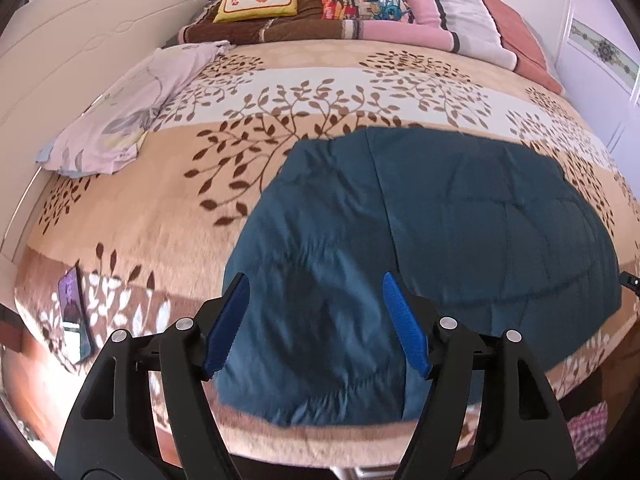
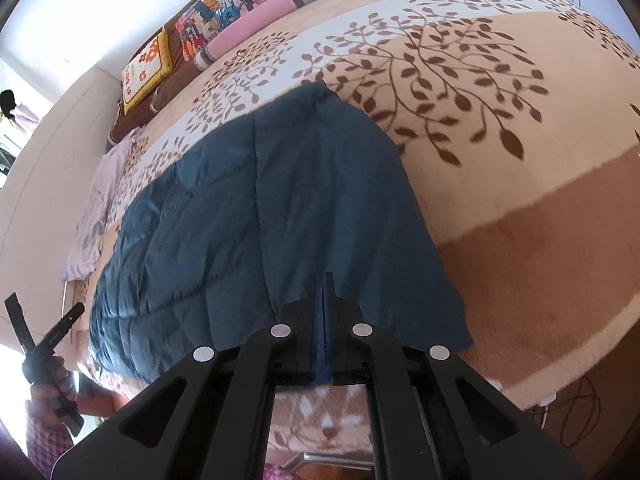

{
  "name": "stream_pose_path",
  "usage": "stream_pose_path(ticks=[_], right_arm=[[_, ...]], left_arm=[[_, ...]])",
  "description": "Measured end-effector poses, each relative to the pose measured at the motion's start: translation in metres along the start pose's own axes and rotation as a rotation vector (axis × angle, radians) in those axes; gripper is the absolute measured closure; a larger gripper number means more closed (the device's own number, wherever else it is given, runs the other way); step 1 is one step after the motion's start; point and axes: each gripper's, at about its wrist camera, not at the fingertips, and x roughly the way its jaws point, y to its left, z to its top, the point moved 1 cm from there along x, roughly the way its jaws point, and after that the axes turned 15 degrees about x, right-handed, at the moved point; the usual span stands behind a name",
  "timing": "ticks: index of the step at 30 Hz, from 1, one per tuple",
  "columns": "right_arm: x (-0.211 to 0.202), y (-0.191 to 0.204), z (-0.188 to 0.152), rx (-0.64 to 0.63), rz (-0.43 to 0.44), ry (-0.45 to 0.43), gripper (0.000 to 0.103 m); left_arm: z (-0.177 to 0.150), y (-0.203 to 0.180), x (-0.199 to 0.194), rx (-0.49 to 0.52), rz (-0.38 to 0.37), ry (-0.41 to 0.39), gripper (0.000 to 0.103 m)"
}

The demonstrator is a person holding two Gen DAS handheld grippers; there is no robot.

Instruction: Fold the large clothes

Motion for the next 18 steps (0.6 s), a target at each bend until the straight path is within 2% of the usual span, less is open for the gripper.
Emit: stream_pose_path(ticks=[12, 18], right_arm=[[-0.007, -0.047, -0.034, 0.087, -0.023, 0.015, 0.099], [-0.006, -0.067, -0.044, 0.179, 0.021, 0.036, 0.099]], left_arm=[[-0.07, 0.015, -0.016, -0.111, -0.099, 0.042, 0.03], [-0.095, 0.029, -0.004, -0.324, -0.276, 0.069, 0.028]])
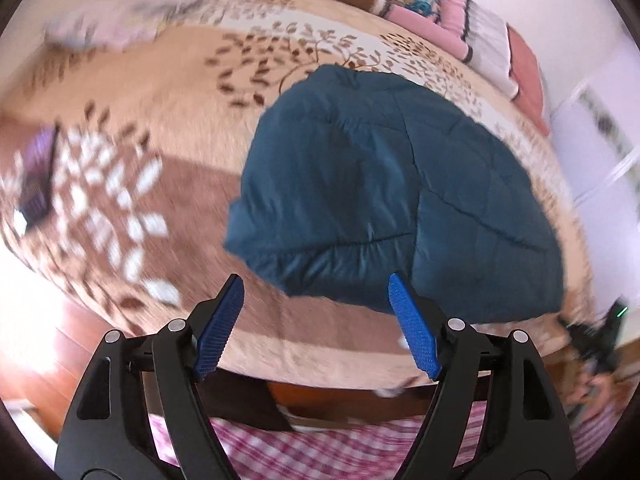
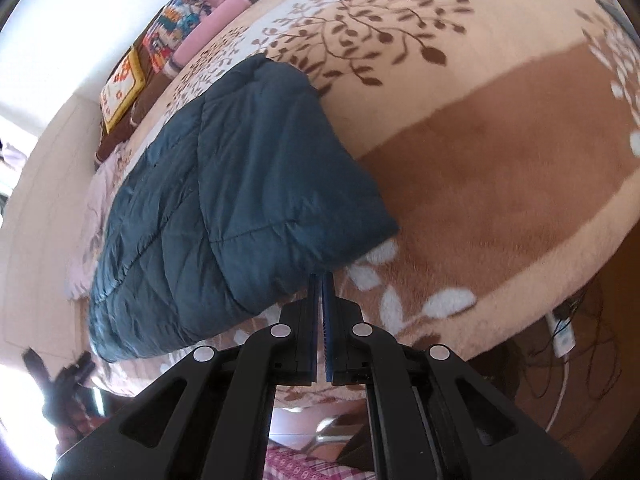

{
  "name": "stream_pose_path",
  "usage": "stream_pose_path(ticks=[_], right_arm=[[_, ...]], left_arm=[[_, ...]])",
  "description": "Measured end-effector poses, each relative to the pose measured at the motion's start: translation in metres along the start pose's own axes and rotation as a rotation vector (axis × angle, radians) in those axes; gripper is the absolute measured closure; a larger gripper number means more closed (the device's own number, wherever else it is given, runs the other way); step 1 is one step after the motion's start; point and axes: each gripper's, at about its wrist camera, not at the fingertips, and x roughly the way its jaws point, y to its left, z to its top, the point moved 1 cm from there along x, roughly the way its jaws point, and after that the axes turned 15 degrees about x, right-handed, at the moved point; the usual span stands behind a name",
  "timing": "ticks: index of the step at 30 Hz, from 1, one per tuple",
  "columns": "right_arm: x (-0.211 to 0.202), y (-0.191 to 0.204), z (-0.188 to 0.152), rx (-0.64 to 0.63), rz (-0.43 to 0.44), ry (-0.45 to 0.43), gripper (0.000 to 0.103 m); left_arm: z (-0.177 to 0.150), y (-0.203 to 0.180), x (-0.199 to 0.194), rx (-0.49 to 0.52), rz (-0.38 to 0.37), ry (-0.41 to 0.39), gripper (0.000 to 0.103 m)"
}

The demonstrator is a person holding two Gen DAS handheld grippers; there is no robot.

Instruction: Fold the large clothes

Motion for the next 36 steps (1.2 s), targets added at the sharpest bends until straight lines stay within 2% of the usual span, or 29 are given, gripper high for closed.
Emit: stream_pose_path(ticks=[3, 4, 5, 6, 7, 11, 15, 18, 19, 20, 21, 22, 23, 26, 30, 33, 36], right_arm=[[0.003, -0.005, 0.0, 0.051, 0.047, 0.037, 0.099], [0.003, -0.006, 0.0, 0.071, 0.067, 0.047, 0.082], [0.003, -0.006, 0.001, 0.093, 0.089, 0.053, 0.06], [0.001, -0.006, 0.0, 0.123, 0.128, 0.039, 0.018], [-0.002, -0.006, 0.0, 0.14, 0.158, 0.006, 0.015], [0.001, 0.01, 0.002, 0.099, 0.14, -0.022, 0.015], [0.018, 0.023, 0.002, 0.061, 0.061, -0.008, 0.016], [0.03, 0.033, 0.003, -0.001, -0.034, -0.029, 0.026], [0.034, 0.034, 0.003, -0.012, -0.06, -0.035, 0.036], [0.036, 0.033, 0.002, -0.021, -0.065, -0.031, 0.04], [0.038, 0.035, 0.002, -0.038, -0.061, -0.025, 0.049], [0.038, 0.035, 0.002, -0.048, -0.057, -0.024, 0.054], [0.038, 0.036, 0.003, -0.064, -0.053, -0.025, 0.057], [0.038, 0.041, 0.003, -0.108, -0.054, -0.035, 0.065], [0.039, 0.054, 0.001, -0.185, -0.06, -0.085, 0.074], [0.038, 0.064, -0.001, -0.226, -0.06, -0.126, 0.079], [0.036, 0.065, -0.008, -0.24, -0.062, -0.13, 0.083]], left_arm=[[-0.003, 0.006, 0.009, -0.078, -0.05, 0.01, 0.027], [-0.004, 0.008, 0.014, -0.102, -0.064, 0.017, 0.026], [-0.004, 0.009, 0.017, -0.116, -0.071, 0.021, 0.026], [-0.004, 0.007, 0.019, -0.119, -0.07, 0.021, 0.026], [-0.002, 0.005, 0.023, -0.113, -0.063, 0.021, 0.026], [0.003, -0.004, 0.038, -0.102, -0.067, 0.042, 0.026], [0.007, -0.008, 0.051, -0.084, -0.04, 0.053, 0.025], [0.011, -0.01, 0.056, -0.062, -0.029, 0.047, 0.025], [0.012, -0.008, 0.056, -0.056, -0.027, 0.044, 0.027], [0.014, -0.008, 0.056, -0.048, -0.027, 0.038, 0.035], [0.015, -0.009, 0.055, -0.032, -0.023, 0.028, 0.04], [0.016, -0.009, 0.053, -0.014, -0.02, 0.019, 0.049], [0.017, -0.011, 0.053, 0.012, -0.018, 0.01, 0.058], [0.021, -0.018, 0.051, 0.095, 0.014, -0.011, 0.07], [0.039, -0.027, 0.055, 0.181, 0.063, -0.051, 0.075], [0.051, -0.022, 0.056, 0.154, 0.067, -0.073, 0.076], [0.047, -0.021, 0.052, 0.146, 0.06, -0.076, 0.08]])
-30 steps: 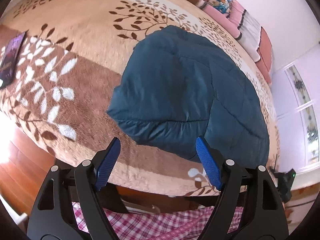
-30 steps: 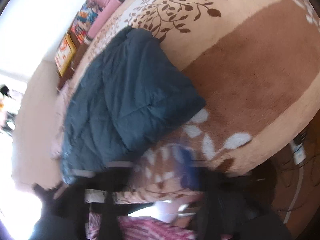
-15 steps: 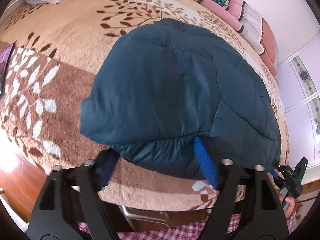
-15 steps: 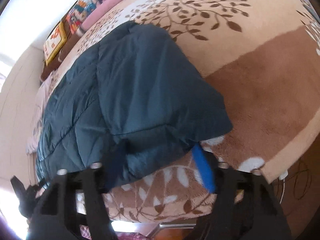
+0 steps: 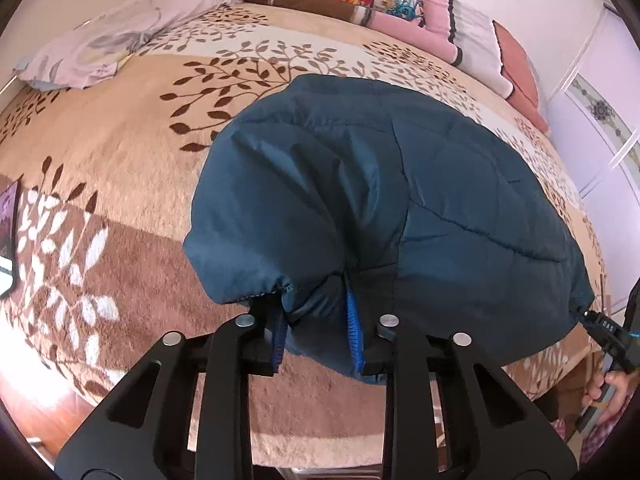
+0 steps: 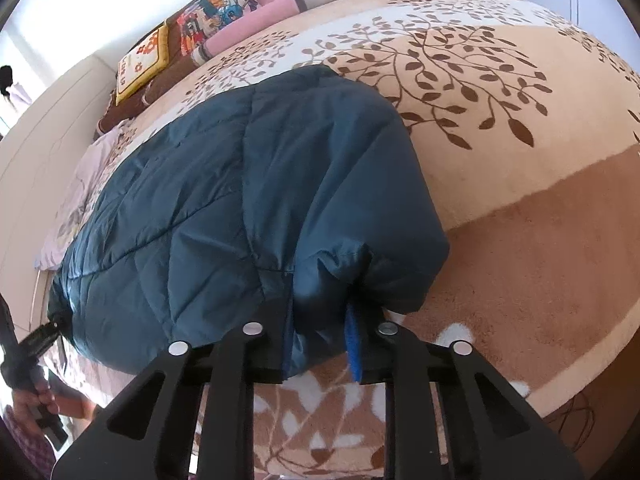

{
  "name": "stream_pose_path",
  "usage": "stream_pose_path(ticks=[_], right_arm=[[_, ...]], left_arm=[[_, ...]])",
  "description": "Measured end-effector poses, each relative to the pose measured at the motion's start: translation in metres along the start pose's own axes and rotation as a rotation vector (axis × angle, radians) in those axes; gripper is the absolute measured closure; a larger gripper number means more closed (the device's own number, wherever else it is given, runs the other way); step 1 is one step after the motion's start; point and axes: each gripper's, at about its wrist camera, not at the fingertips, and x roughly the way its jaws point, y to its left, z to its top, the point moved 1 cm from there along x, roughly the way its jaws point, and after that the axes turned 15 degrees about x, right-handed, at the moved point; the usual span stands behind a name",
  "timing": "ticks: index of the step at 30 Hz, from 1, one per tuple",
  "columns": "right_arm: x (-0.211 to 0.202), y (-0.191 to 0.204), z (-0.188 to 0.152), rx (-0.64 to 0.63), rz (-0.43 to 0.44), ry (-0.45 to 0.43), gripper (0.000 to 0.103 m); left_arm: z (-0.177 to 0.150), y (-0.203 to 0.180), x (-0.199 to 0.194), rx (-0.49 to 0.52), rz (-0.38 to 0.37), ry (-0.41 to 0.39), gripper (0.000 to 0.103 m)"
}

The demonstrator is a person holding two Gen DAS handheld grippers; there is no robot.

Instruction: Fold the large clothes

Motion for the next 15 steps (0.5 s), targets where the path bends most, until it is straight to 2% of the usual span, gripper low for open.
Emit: stream_pose_path(ticks=[4, 9, 12, 14, 15], right_arm=[[-0.006, -0.01, -0.01, -0.004, 0.013, 0.022, 0.086], [0.004, -0.018, -0.018, 0.011, -0.016, 0.06, 0.085], [0.006, -0.01, -0.016, -0.002, -0.058, 0.059, 0.077], [0.004, -0.008, -0.015, 0.005, -0.06, 0.059, 0.069], [0.002, -0.01, -0.014, 0.012, -0.048, 0.066, 0.061]], left_arm=[[-0.023, -0.001, -0.014, -0.003, -0.03, -0.001, 0.085], [-0.036, 0.003, -0.009, -0.041, -0.051, 0.025, 0.082], [-0.033, 0.005, -0.009, -0.077, -0.036, 0.024, 0.068], [-0.035, 0.006, -0.011, -0.101, -0.055, 0.014, 0.043], [-0.038, 0.009, -0.014, -0.126, -0.069, -0.001, 0.038]])
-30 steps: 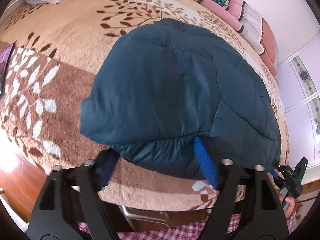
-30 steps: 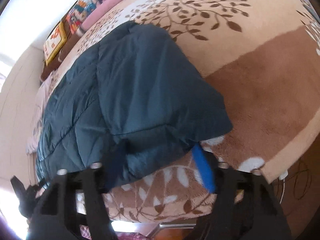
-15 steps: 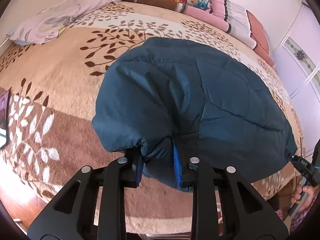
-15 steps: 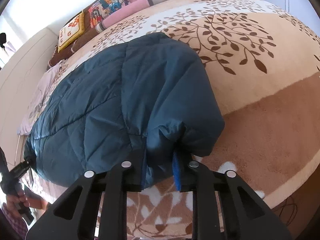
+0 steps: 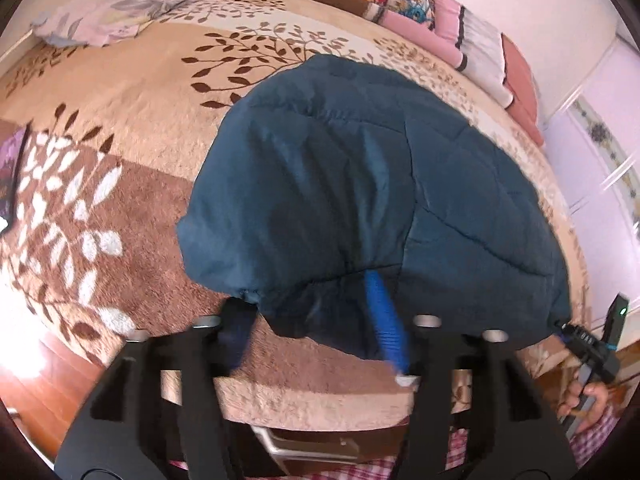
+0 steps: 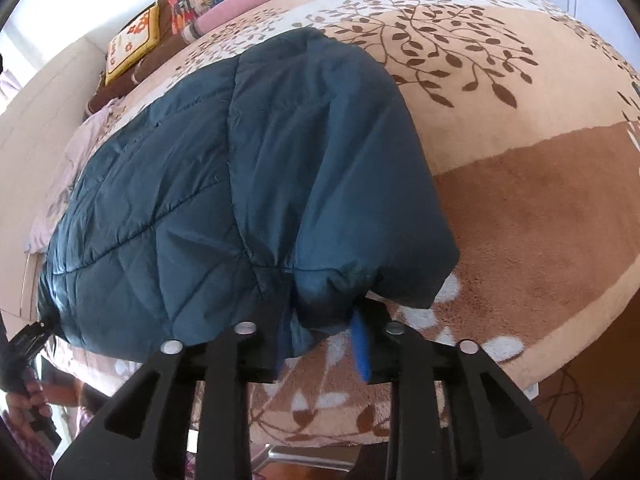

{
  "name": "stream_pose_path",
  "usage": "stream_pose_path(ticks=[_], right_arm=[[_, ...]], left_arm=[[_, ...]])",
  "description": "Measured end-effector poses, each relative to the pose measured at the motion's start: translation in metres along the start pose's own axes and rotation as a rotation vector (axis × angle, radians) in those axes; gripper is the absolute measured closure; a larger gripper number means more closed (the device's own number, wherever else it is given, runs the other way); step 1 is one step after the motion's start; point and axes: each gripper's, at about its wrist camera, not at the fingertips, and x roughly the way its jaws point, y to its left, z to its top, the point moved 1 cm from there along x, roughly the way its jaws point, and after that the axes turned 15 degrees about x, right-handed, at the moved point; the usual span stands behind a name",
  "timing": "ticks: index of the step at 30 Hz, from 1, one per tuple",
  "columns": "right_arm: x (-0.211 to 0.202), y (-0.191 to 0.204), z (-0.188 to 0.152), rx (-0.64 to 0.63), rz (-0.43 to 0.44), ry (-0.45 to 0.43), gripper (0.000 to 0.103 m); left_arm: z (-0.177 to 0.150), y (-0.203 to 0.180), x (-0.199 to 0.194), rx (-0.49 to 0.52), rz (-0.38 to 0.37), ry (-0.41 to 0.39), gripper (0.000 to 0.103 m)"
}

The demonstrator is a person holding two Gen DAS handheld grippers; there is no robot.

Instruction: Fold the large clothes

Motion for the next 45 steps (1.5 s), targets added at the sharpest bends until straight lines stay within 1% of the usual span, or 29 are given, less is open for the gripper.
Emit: stream_pose_path(ticks=[1, 2, 4, 5, 9, 10, 12, 13, 14, 16, 17, 19, 21, 23, 25, 28, 29, 31, 32, 33, 34, 37, 42, 45], right_arm=[[-0.003, -0.002, -0.001, 0.007, 0.013, 0.003, 0.055], [-0.008, -0.004, -0.002, 0.011, 0.023, -0.003, 0.053], [-0.018, -0.008, -0.006, 0.007, 0.027, -0.021, 0.047], [-0.023, -0.009, -0.008, 0.0, 0.021, -0.032, 0.047], [-0.043, -0.006, -0.028, -0.068, -0.019, -0.087, 0.047], [-0.047, -0.002, -0.033, -0.094, -0.014, -0.094, 0.047], [-0.049, 0.008, -0.042, -0.136, -0.004, -0.11, 0.047], [-0.049, 0.014, -0.047, -0.155, 0.014, -0.121, 0.047], [-0.048, 0.017, -0.049, -0.159, 0.031, -0.12, 0.047], [-0.04, 0.035, -0.055, -0.213, 0.05, -0.044, 0.047], [-0.038, 0.043, -0.055, -0.243, 0.055, -0.029, 0.047], [-0.038, 0.063, -0.062, -0.334, 0.055, -0.051, 0.047], [-0.034, 0.077, -0.064, -0.384, 0.043, -0.046, 0.047], [-0.03, 0.089, -0.066, -0.407, 0.045, -0.027, 0.047], [-0.024, 0.102, -0.064, -0.43, 0.045, -0.012, 0.047], [-0.02, 0.128, -0.061, -0.489, 0.034, -0.034, 0.048], [-0.019, 0.138, -0.058, -0.507, 0.04, -0.043, 0.049], [-0.018, 0.154, -0.052, -0.528, 0.055, -0.059, 0.064], [-0.015, 0.167, -0.045, -0.539, 0.062, -0.069, 0.068], [-0.012, 0.176, -0.041, -0.543, 0.073, -0.071, 0.079], [-0.009, 0.184, -0.035, -0.546, 0.08, -0.069, 0.088], [0.008, 0.214, -0.012, -0.538, 0.047, -0.085, 0.089], [0.036, 0.253, 0.021, -0.494, 0.057, -0.066, 0.09], [0.063, 0.268, 0.034, -0.455, 0.036, -0.008, 0.098]], left_arm=[[-0.002, 0.002, -0.002, -0.019, -0.012, -0.014, 0.033], [-0.005, 0.004, -0.005, -0.047, -0.024, -0.03, 0.028], [-0.012, 0.008, -0.007, -0.087, -0.021, -0.042, 0.024], [-0.015, 0.009, -0.006, -0.098, -0.02, -0.039, 0.022], [-0.027, 0.008, 0.007, -0.104, 0.005, 0.018, 0.022], [-0.03, 0.007, 0.013, -0.107, 0.004, 0.04, 0.022], [-0.031, 0.006, 0.018, -0.118, -0.01, 0.053, 0.022], [-0.029, 0.004, 0.018, -0.11, -0.011, 0.056, 0.022], [-0.028, 0.002, 0.017, -0.09, -0.001, 0.052, 0.023], [-0.023, -0.003, 0.013, -0.053, 0.027, 0.043, 0.024], [-0.019, -0.005, 0.01, -0.037, 0.035, 0.033, 0.024], [-0.014, -0.008, 0.004, -0.023, 0.044, 0.007, 0.024], [-0.009, -0.011, 0.0, -0.01, 0.049, -0.005, 0.024], [-0.003, -0.012, 0.0, 0.001, 0.051, -0.009, 0.024], [0.002, -0.014, 0.003, 0.02, 0.073, -0.007, 0.024], [0.007, -0.014, 0.009, 0.019, 0.078, 0.003, 0.024], [0.007, -0.014, 0.011, 0.014, 0.079, 0.007, 0.024], [0.008, -0.014, 0.015, 0.013, 0.08, 0.011, 0.024], [0.007, -0.014, 0.015, 0.013, 0.081, 0.011, 0.024], [0.008, -0.013, 0.016, 0.013, 0.079, 0.011, 0.024], [0.007, -0.013, 0.016, 0.011, 0.077, 0.011, 0.024], [0.007, -0.01, 0.017, 0.006, 0.068, 0.012, 0.023], [0.008, -0.01, 0.02, 0.016, 0.065, 0.012, 0.023], [0.008, -0.011, 0.02, 0.024, 0.066, 0.011, 0.023]])
